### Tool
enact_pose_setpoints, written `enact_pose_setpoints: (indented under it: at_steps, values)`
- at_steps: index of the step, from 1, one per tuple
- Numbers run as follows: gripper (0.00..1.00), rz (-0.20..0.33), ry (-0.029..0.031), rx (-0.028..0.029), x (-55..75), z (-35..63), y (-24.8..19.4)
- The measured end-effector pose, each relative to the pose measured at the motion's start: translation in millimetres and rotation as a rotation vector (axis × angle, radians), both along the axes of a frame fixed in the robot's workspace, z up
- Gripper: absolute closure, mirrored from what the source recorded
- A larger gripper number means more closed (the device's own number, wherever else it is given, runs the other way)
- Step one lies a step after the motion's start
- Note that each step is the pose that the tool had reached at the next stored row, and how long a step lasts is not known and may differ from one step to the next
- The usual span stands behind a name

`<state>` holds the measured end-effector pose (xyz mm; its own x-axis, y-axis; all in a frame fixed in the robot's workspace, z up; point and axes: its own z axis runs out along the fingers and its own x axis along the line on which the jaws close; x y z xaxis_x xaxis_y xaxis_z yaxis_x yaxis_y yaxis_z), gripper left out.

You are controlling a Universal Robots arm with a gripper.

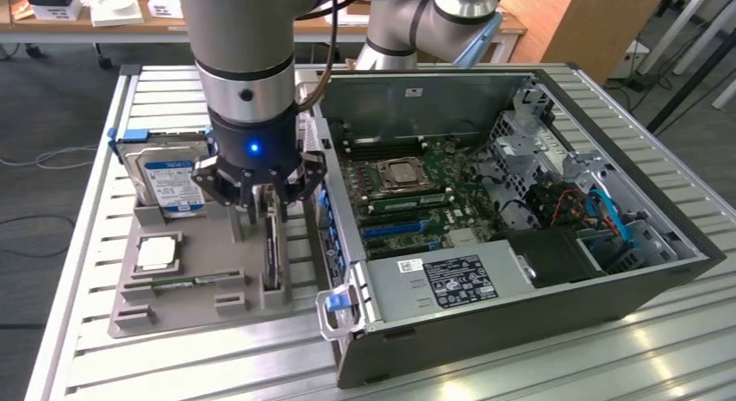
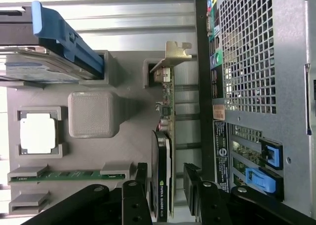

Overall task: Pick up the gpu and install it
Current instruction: 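Pick up the gpu and move the gpu toward the slot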

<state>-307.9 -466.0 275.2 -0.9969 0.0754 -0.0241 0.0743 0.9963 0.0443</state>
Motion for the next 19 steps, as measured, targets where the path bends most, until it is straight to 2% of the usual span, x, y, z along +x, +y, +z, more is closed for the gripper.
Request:
enact_pose_setpoints:
  at_steps: [9,15,19]
  values:
    - [0.57,0.000,-0.0001,0.0000,0.1,-8.3,-0.4]
    - [0.57,0.000,0.0002,-0.0002,0.0,-10.0,-0.5]
    - [0.57,0.000,0.0000,0.0000,0.1,-10.2,-3.3]
